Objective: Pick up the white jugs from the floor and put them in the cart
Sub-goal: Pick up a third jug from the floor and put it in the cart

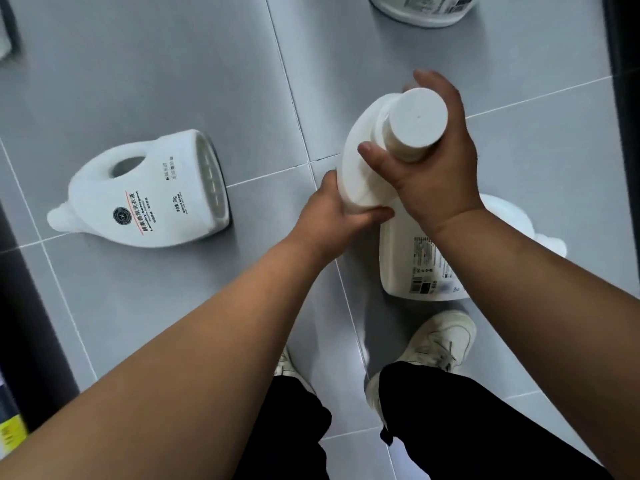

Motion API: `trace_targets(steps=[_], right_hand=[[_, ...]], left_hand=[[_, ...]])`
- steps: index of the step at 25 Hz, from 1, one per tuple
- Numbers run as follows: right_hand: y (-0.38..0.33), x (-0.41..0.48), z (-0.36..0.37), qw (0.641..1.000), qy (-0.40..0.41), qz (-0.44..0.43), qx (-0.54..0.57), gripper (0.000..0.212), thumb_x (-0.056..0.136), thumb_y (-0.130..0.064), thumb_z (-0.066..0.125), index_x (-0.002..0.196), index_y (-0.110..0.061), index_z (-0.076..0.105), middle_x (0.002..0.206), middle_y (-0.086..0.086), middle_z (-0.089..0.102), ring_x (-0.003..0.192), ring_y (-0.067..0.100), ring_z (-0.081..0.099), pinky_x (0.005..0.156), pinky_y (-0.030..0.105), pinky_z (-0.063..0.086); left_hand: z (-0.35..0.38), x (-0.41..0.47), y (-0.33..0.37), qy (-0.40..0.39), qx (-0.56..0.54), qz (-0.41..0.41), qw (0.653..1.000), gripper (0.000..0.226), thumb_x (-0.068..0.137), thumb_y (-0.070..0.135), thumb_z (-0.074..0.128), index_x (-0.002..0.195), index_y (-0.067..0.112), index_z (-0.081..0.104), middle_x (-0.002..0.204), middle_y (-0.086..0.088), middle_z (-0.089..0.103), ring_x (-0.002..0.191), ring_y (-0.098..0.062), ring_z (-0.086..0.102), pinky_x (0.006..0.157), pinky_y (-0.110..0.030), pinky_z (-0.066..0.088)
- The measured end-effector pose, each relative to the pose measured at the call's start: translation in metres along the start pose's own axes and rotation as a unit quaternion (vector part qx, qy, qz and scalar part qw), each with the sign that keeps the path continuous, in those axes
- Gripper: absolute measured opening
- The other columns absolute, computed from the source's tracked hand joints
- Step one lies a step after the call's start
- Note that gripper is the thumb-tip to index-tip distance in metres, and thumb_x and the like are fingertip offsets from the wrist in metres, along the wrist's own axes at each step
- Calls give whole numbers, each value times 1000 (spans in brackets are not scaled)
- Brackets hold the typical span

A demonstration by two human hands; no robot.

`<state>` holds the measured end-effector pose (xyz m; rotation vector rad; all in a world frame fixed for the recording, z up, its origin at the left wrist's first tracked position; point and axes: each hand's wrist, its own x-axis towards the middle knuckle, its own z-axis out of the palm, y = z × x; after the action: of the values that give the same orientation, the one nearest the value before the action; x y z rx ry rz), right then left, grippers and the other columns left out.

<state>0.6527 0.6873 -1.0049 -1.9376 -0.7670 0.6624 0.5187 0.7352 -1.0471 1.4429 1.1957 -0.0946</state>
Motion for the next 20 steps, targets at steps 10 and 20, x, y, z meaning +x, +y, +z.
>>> trace_targets(steps=[10, 20], right_hand=[[-34, -27, -1, 993, 28, 112, 18, 75, 67, -35, 85, 131, -22, 48, 99, -34, 51, 92, -8, 51, 86, 5, 39], [-203, -104, -62, 982, 109, 148, 50, 69, 66, -32, 86, 124, -19, 49, 104, -14, 59, 93, 3, 56, 82, 14, 43]], left_hand=[[-32, -73, 26, 55, 75, -42, 995, 72, 61, 52, 87, 112, 14, 53, 103, 3, 62, 94, -19, 59, 71, -33, 48], [-100, -236, 139, 59, 99, -27, 993, 75, 60, 44, 91, 105, 16, 39, 87, 13, 52, 89, -22, 58, 74, -36, 48]])
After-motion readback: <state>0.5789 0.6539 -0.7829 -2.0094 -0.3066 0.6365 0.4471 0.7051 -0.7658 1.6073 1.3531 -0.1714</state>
